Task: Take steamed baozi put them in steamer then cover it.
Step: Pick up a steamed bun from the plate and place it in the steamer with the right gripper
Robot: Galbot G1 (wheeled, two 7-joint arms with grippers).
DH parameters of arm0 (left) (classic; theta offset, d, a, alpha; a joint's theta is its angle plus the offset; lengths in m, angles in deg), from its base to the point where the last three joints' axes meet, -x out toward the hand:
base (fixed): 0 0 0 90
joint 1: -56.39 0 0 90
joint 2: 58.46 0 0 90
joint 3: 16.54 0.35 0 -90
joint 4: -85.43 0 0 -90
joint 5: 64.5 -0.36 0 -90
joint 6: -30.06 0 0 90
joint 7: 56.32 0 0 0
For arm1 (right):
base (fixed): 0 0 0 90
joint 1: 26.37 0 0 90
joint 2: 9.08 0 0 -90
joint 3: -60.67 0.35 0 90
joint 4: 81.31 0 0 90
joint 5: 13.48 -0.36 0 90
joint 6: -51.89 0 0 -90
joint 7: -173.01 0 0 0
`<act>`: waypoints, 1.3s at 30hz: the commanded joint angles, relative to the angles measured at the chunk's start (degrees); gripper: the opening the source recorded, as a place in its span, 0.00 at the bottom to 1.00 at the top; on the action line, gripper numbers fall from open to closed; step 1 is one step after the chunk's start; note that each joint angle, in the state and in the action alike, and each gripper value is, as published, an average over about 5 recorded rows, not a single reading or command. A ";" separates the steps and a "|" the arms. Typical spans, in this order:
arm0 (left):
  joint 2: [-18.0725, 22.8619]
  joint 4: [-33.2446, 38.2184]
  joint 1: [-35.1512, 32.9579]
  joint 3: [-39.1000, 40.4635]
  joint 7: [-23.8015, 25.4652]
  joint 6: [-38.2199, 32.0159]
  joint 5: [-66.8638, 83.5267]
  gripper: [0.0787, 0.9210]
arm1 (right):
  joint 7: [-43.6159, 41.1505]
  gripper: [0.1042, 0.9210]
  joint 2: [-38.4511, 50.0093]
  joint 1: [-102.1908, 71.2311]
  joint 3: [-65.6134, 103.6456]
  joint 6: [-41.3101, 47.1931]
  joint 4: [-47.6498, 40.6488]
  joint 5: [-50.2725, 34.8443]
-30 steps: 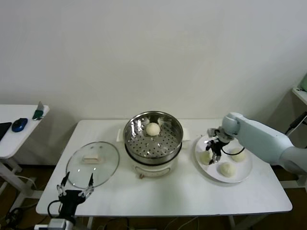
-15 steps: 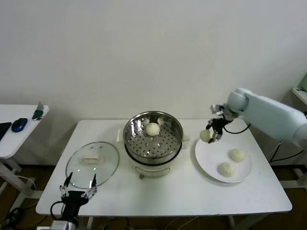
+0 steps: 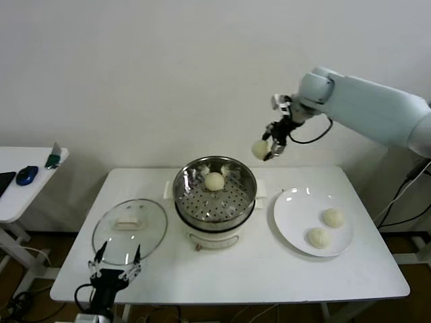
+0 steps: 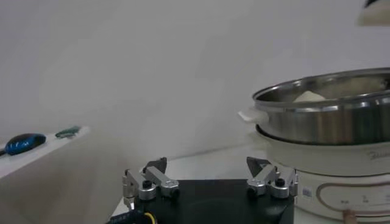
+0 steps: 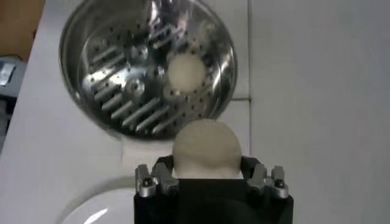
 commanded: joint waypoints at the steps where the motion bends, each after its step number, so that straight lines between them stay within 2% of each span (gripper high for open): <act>1: -0.32 1.18 -1.28 0.00 0.04 -0.35 -0.09 0.88 | 2.80 0.73 -13.82 4.02 -3.83 3.47 -0.21 -9.90; 15: -0.70 1.00 -0.27 -0.14 -0.01 0.10 -0.60 0.88 | 5.28 0.73 -22.95 -7.94 -4.18 4.51 -3.09 -7.29; 39: 0.01 0.41 1.74 -0.22 -0.06 1.13 -0.31 0.88 | 4.90 0.74 -24.61 -14.27 -4.15 3.51 -8.59 -0.76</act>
